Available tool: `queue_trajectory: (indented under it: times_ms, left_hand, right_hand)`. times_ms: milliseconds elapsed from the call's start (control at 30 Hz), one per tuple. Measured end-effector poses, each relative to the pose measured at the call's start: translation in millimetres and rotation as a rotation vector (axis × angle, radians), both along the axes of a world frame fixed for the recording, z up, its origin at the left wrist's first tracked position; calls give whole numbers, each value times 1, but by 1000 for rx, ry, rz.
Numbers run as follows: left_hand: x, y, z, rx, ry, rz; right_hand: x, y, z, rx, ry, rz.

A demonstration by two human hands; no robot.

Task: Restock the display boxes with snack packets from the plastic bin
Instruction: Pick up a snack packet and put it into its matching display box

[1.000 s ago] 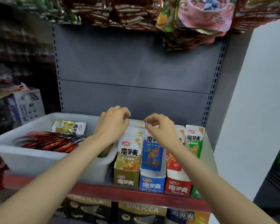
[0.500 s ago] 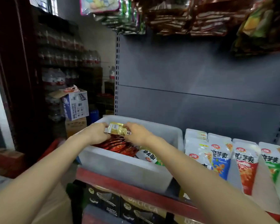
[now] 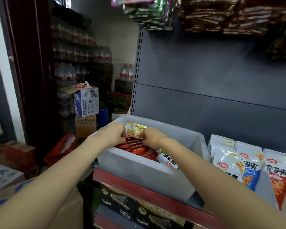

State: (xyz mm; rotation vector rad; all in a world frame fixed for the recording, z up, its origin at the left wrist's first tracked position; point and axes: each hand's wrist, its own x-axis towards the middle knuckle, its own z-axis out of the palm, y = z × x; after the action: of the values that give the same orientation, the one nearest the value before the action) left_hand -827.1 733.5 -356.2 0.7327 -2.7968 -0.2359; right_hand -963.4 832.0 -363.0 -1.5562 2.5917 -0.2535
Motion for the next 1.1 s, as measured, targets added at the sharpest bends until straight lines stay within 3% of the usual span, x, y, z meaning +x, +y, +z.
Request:
queue_trajectory:
  times_ms: [300, 367, 533, 667, 733, 833, 867, 1000, 1100]
  left_hand:
    - [7, 6, -4, 169, 157, -7]
    - [7, 15, -3, 173, 234, 10]
    - [-4, 44, 5, 362, 568, 40]
    - [-20, 71, 18, 519, 643, -79]
    - [-25, 90, 26, 481, 716, -134]
    - [-33, 122, 33, 252, 844, -136]
    - [-35, 133, 35, 160, 890, -157]
    - [-51, 176, 38, -195, 931, -417]
    - [-74, 199, 34, -314, 745, -646]
  right_hand:
    - [-8, 16, -5, -60, 114, 3]
    - [-7, 25, 1, -169, 167, -37]
    - [2, 71, 30, -579, -85, -76]
    - [3, 117, 46, -639, -109, -41]
    - [-7, 138, 46, -681, 14, -117]
    - [-18, 170, 49, -759, 186, -333]
    - [-18, 181, 52, -771, 76, -385]
    - [-18, 220, 60, -854, -798, -334]
    - [-31, 246, 59, -1060, -959, -274]
